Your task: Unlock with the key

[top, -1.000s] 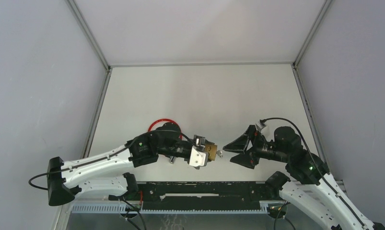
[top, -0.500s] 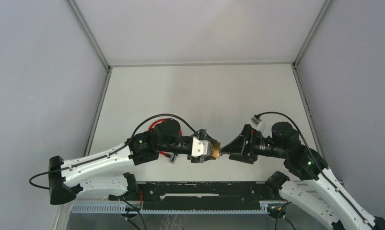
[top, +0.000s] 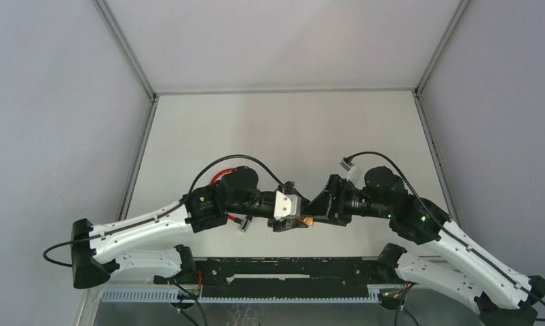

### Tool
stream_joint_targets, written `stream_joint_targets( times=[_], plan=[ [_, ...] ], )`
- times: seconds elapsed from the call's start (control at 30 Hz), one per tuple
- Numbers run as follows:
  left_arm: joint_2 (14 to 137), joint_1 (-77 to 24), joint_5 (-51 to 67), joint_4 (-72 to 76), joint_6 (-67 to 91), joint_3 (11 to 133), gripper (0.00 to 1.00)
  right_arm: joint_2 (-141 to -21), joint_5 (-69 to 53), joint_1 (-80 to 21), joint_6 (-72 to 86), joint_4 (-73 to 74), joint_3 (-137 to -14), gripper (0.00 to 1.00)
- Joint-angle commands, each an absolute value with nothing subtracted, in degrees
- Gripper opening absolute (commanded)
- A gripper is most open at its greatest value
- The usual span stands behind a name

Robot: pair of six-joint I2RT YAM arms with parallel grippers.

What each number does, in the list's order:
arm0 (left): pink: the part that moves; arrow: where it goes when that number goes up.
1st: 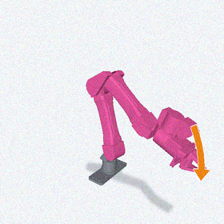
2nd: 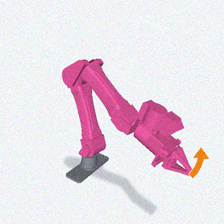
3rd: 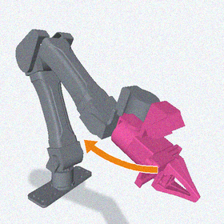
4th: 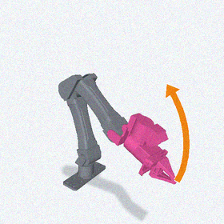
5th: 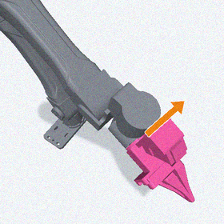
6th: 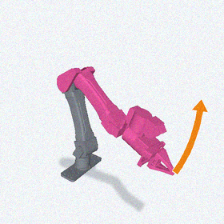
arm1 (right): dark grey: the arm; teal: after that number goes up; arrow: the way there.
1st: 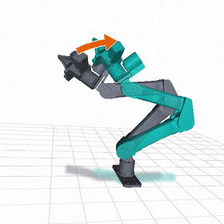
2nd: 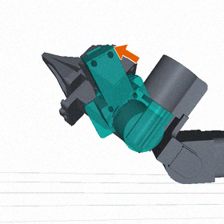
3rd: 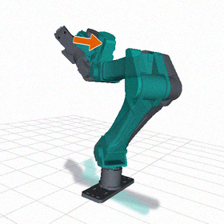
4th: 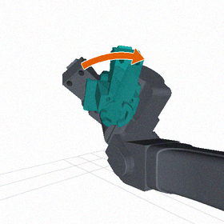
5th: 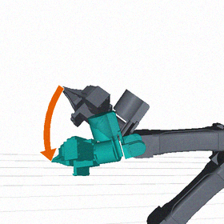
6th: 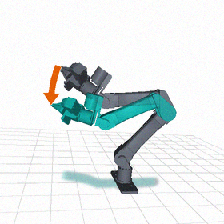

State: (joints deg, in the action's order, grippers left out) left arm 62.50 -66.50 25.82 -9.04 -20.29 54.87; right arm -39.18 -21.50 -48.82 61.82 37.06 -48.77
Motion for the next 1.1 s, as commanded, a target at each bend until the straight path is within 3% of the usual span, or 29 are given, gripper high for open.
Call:
stream_joint_targets(
  times=[0.0,0.4,0.53,0.6,0.8,0.93,0.97,1.07],
  plan=[
    [61.52,-66.53,28.09,-2.81,-18.73,60.43,0.00,-40.02,-17.53,-49.78,60.13,34.28,-51.68,0.69],
    [62.43,-66.53,28.48,-2.81,-17.95,60.90,0.00,-42.06,-16.06,-52.59,60.03,34.40,-51.68,0.28],
    [62.37,-66.53,27.54,-3.07,-17.79,60.88,0.00,-42.46,-15.04,-54.04,60.18,34.01,-51.68,0.04],
    [61.67,-66.49,26.36,-3.05,-17.68,60.28,0.00,-42.09,-13.47,-54.81,60.48,34.52,-51.68,0.00],
    [57.58,-66.53,23.52,-2.68,-16.21,56.74,0.43,-39.33,-10.54,-54.76,59.79,34.99,-50.89,0.00],
    [53.67,-66.53,20.66,-2.20,-13.89,54.11,0.64,-37.72,-9.60,-52.67,58.42,35.82,-50.89,0.00],
    [52.59,-66.53,18.97,-1.99,-12.89,53.21,0.75,-37.40,-9.50,-52.00,57.98,35.98,-50.89,0.00],
    [49.41,-66.53,11.20,-2.17,-8.26,51.90,0.83,-36.29,-9.05,-49.99,56.35,35.98,-50.93,0.00]
  ],
)
